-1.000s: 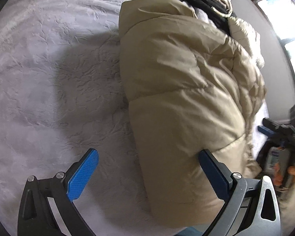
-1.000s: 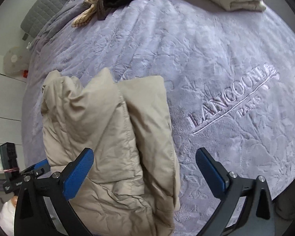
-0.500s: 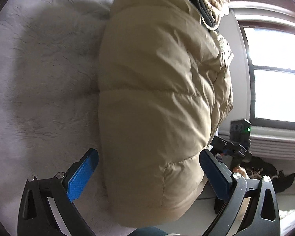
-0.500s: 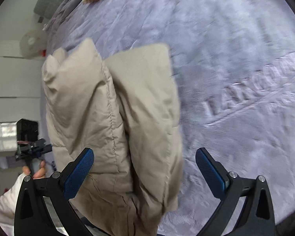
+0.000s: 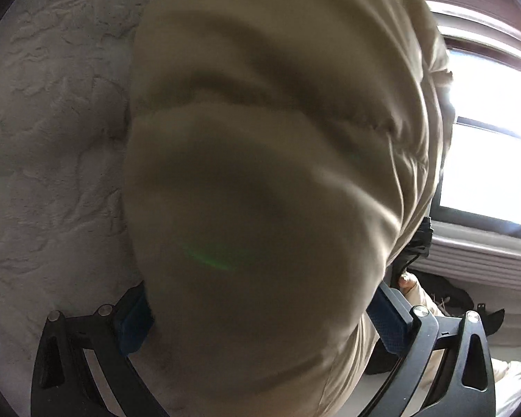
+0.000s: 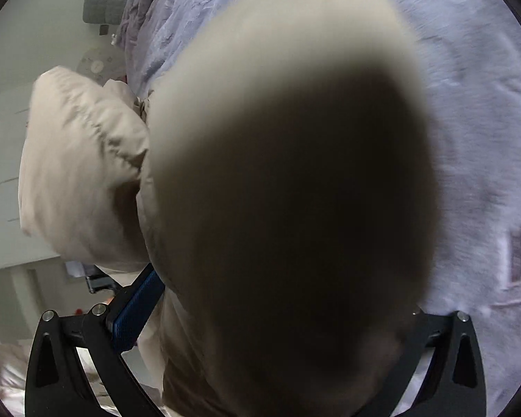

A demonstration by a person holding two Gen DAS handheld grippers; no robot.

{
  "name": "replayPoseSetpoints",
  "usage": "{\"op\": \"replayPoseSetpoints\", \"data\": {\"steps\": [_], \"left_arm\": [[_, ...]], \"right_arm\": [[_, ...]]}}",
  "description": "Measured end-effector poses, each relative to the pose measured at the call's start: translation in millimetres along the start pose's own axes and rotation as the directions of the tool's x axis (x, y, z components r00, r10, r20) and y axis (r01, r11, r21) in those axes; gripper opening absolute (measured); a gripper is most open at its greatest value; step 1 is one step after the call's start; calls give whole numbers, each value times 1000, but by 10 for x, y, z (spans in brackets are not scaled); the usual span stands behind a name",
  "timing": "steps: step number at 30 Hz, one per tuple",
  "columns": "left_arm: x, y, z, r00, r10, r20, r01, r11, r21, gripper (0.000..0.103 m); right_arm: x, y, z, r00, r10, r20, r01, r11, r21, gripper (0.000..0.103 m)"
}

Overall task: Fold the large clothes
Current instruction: 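Grasp the beige jacket bundle with both grippers and roll it over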

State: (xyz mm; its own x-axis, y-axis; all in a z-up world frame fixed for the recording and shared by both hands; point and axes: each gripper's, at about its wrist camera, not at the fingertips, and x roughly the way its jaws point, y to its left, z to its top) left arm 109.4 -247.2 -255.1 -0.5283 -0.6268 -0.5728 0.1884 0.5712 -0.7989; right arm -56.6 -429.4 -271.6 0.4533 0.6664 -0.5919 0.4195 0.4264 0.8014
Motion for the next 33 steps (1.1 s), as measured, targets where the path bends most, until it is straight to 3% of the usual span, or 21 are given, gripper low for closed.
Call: {"op": "replayPoseSetpoints", "data": {"steps": [7, 9, 16, 21, 25, 30, 33], "left_arm": [[-216, -312, -40, 999, 25, 33, -28, 996, 79, 96], [-357, -407, -30, 997, 33, 65, -39, 993, 108, 96], [-1044, -522, 166, 983, 20, 185, -49, 987, 155, 96], [-1555, -389, 307, 960, 50, 276, -92, 985, 143, 96], [-1989, -209, 479, 932, 84, 353, -136, 983, 126, 96], [-2166, 194, 681, 898, 183, 400, -228, 971, 67, 96], [-2051, 510, 784, 899, 232, 372, -252, 968, 3, 98]], "right_arm": [[-8, 314, -55, 997, 75, 7, -75, 997, -3, 95], [-17, 450, -65, 997, 82, 13, -82, 996, -22, 90], [203, 1116, 149, 992, 123, 24, -120, 987, -112, 90], [620, 1711, 551, 991, 134, 5, -130, 969, -211, 90], [1061, 2112, 924, 990, 139, -20, -139, 954, -265, 90], [1615, 2177, 1306, 996, 85, -35, -91, 965, -244, 90], [1913, 1965, 1465, 999, 2, -35, -8, 982, -187, 90]]}}
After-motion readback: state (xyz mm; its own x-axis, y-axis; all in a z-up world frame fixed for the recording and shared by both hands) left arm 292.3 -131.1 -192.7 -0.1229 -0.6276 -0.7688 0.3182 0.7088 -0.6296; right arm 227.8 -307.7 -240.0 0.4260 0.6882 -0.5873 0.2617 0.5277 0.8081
